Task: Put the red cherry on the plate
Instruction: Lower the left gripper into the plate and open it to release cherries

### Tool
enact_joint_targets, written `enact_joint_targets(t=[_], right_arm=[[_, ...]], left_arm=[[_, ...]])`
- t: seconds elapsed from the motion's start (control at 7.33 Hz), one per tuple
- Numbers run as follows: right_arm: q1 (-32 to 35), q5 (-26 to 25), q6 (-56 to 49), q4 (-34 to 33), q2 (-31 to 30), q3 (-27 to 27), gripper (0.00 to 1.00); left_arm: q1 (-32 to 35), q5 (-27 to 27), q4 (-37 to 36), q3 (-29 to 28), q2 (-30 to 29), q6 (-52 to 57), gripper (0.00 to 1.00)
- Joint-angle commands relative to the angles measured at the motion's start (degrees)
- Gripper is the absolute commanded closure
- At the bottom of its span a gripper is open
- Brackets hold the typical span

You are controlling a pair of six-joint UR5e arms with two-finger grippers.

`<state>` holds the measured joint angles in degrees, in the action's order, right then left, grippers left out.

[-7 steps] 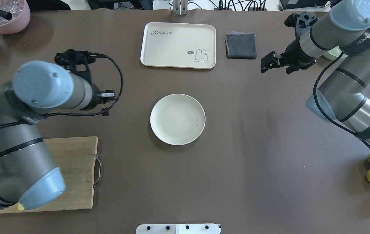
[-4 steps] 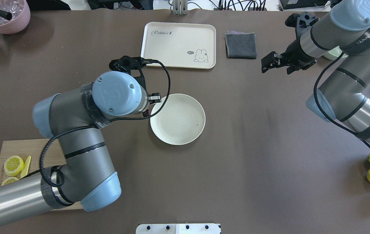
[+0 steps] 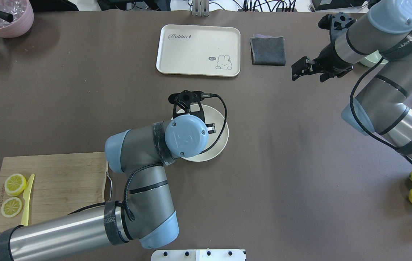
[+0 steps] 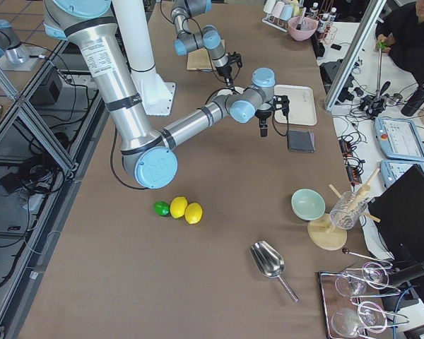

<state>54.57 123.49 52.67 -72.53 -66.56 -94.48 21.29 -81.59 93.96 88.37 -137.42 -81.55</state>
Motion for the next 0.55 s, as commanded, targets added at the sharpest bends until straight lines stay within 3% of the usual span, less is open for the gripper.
enact_joint_targets(t=[0.0,0.14,0.41], right_arm=[[0.19,0.08,-0.02,0.02,-0.32,-0.09,0.00],[0.36,0.09,-0.02,-0.07,-0.41,-0.09,0.00],[0.98,0.17,-0.20,-0.50,-0.41,0.00,0.00]], left_arm=[[-0.98,1.17,0.35,-1.97,-1.09,2.68,0.22],[-0.98,1.17,0.26,-1.71,-0.83,4.01,0.03],[0.59,0.91,-0.52,2.74,-0.66,5.16,0.02]])
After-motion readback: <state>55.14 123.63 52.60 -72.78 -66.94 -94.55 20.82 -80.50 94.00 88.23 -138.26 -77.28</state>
